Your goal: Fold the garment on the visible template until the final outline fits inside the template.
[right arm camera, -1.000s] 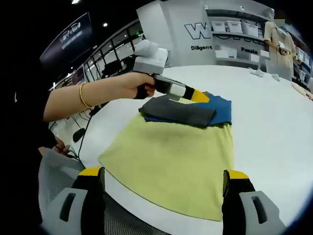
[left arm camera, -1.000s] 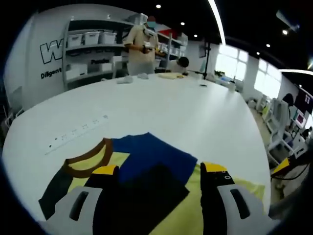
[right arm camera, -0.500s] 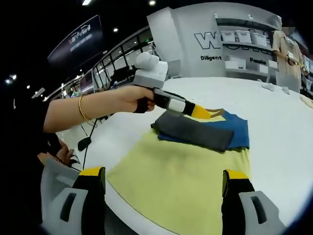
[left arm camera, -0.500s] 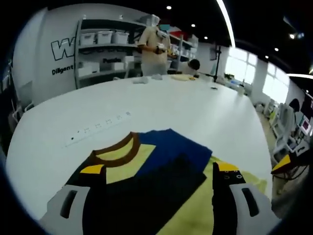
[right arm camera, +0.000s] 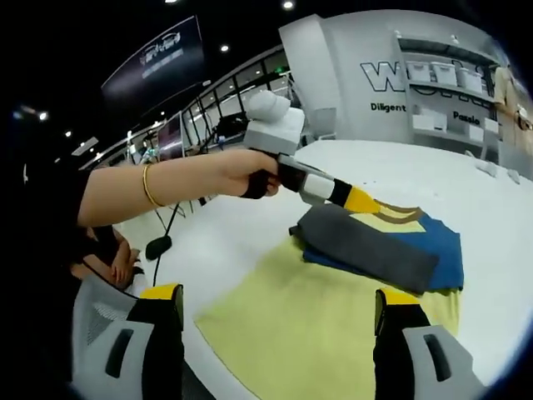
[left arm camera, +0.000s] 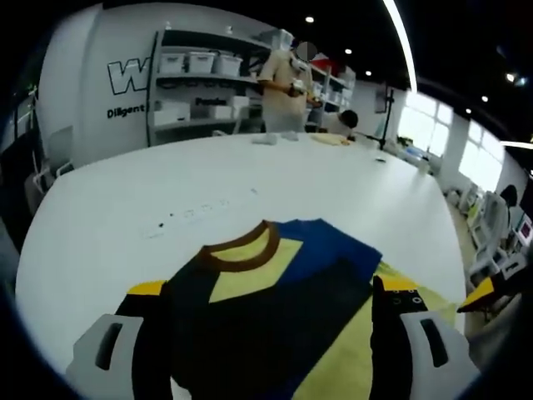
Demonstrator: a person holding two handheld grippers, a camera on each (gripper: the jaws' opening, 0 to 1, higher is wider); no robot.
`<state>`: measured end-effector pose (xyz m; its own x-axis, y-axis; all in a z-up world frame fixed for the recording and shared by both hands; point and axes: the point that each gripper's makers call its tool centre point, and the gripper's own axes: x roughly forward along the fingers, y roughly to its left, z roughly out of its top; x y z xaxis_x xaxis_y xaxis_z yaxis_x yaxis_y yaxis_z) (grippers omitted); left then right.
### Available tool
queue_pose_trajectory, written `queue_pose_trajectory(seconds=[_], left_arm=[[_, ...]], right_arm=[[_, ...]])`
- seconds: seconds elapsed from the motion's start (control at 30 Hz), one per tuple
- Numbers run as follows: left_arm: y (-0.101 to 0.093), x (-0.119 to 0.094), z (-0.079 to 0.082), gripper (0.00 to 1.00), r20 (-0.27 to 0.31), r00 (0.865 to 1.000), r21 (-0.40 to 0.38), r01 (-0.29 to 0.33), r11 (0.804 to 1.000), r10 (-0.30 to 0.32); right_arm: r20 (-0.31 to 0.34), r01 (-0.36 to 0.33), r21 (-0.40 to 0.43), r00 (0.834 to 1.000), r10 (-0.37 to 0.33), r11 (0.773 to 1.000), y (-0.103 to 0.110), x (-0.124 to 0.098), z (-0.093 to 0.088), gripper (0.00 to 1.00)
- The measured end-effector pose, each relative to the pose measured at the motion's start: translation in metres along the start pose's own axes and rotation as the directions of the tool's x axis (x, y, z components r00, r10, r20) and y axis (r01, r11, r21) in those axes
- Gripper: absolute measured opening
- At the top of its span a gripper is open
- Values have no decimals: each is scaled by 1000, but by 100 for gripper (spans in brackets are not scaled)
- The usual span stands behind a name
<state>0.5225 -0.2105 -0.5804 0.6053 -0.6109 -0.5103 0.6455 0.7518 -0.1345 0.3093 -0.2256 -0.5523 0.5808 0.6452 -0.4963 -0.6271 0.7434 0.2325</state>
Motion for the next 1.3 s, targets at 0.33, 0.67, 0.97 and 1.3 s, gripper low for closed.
queue_pose_trajectory(seconds=[0.33, 0.67, 0.97, 1.3], left_arm=[[36, -14, -9, 98, -21, 999, -25, -27, 999, 27], [74, -22, -24, 92, -59, 997, -30, -53, 998, 51], [99, -19, -40, 78, -91, 994, -36, -57, 998, 54], [109, -11, -54, 56, -110, 994, -24, -32, 999, 29]], right_arm=[[-11, -37, -38, 999, 37, 999, 17, 32, 8, 90], [-17, -75, -90, 997, 74, 993, 33, 74, 20, 81], [-12, -100, -133, 995, 99, 986, 38, 111, 27, 69], [-6, -102, -131, 995, 102, 986, 38, 155, 26, 52]])
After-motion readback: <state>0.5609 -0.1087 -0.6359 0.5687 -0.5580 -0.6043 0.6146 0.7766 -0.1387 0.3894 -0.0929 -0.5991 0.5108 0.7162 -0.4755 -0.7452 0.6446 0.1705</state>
